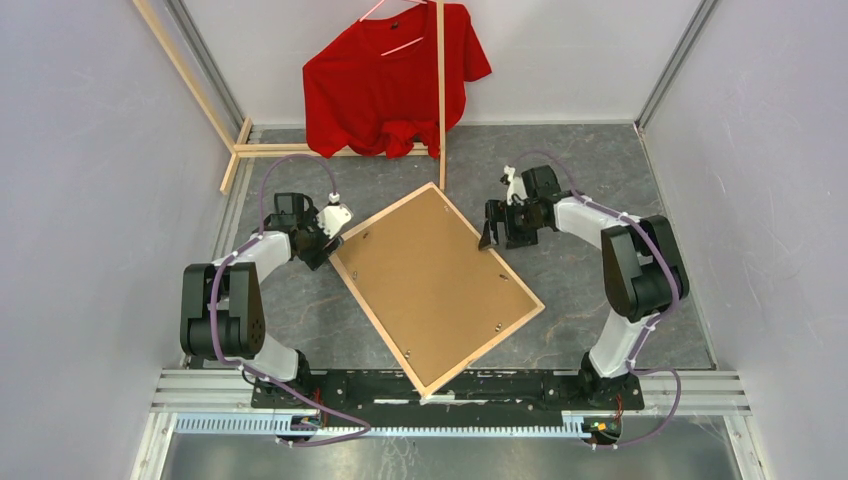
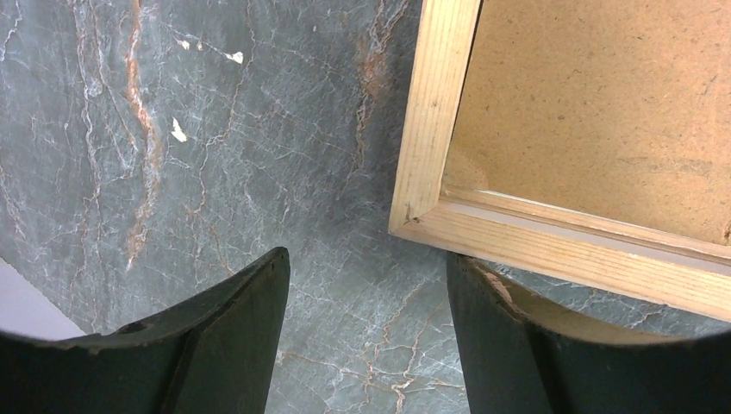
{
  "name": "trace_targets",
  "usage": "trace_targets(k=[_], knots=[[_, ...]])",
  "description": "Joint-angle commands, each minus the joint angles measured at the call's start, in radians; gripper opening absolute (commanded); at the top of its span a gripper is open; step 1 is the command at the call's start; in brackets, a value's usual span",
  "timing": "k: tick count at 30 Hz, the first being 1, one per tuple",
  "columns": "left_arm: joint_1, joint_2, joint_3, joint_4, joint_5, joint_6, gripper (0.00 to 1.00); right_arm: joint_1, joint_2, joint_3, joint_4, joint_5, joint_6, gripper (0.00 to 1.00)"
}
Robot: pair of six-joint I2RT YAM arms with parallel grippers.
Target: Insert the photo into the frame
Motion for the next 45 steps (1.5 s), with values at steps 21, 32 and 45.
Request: trace_targets(k=[21,32,45], knots=[[-0.171,0.155,0.038,0.024,0.052,-0.086,0.71,0.128,-0.555,-0.731,0.444,-0.251,0.369,0.84],[-0.275,0.154,0.121,-0.057,0.143,-0.107,0.71,0.060,-0.581,-0.546,0.167,-0.042,0.231,0.85],[-0.082,0.142,0.317,-0.334,0.280,-0.022,0.73,-0.060,-0.492,-0.443,0.207,0.038,0.202,0.77]])
